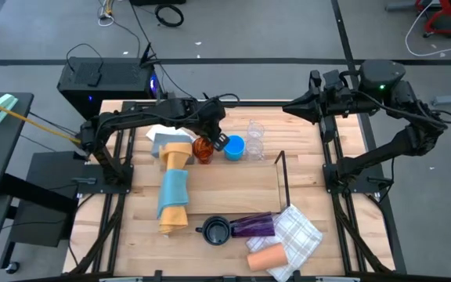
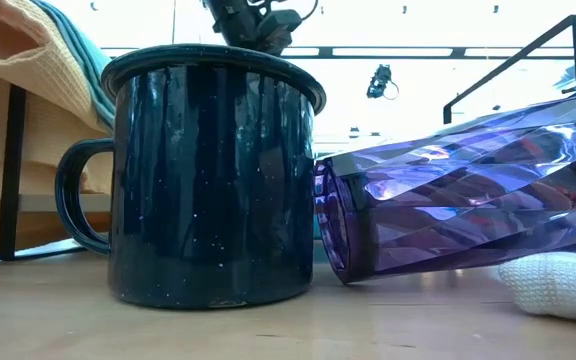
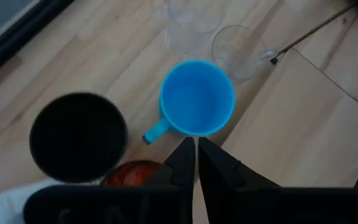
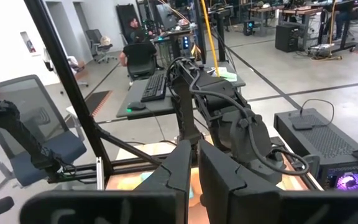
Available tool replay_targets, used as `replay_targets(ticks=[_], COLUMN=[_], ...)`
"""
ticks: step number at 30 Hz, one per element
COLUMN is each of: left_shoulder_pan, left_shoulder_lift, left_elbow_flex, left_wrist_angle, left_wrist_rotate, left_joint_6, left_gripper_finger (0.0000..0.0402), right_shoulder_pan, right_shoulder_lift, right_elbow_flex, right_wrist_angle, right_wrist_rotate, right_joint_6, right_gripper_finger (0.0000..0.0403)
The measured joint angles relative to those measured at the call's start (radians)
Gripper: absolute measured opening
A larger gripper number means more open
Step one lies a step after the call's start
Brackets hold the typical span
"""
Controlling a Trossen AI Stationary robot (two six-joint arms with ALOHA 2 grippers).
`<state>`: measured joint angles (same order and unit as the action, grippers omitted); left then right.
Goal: Stack small to large cups/mugs on shelf
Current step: Put the black cup on the shelf
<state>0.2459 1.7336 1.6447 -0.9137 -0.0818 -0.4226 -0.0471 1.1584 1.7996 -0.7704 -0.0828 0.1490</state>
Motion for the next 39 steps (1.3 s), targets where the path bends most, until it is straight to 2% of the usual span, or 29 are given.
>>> replay_targets(ticks=[6, 18, 22, 26, 29, 32, 35, 39], left_shoulder_pan=[-0.001, -0.006, -0.003, 0.009, 0.026, 0.052, 0.079, 0.097], left_shoulder_lift=[0.000, 0.008, 0.008, 0.008, 0.008, 0.019, 0.044, 0.112], left_elbow_flex=[0.000, 0.000, 0.000, 0.000, 0.000, 0.001, 0.001, 0.000], left_wrist_angle=[0.059, 0.019, -0.006, -0.025, -0.038, -0.049, -0.082, -0.159], left_wrist_rotate=[0.002, 0.032, 0.032, 0.031, -0.011, -0.018, 0.002, 0.043], left_joint_6=[0.019, 0.094, 0.121, 0.108, 0.069, 0.064, 0.043, 0.063], left_gripper_finger=[0.0019, 0.0022, 0.0061, 0.0130, 0.0184, 0.0223, 0.0241, 0.0242], right_shoulder_pan=[0.000, 0.000, 0.000, 0.000, 0.000, 0.000, 0.000, 0.000], right_shoulder_lift=[0.000, 0.000, 0.000, 0.000, 0.000, 0.000, 0.000, 0.003], right_elbow_flex=[0.000, 0.000, 0.000, 0.000, 0.000, 0.000, 0.000, 0.001], right_wrist_angle=[0.000, 0.000, 0.000, 0.000, 0.000, 0.000, 0.000, 0.002], right_wrist_rotate=[0.000, 0.000, 0.000, 0.000, 0.000, 0.000, 0.000, -0.001], right_joint_6=[-0.003, -0.003, -0.002, 0.001, 0.005, 0.007, 0.009, 0.009], right_gripper_finger=[0.0038, 0.0038, 0.0038, 0.0038, 0.0038, 0.0038, 0.0038, 0.0038])
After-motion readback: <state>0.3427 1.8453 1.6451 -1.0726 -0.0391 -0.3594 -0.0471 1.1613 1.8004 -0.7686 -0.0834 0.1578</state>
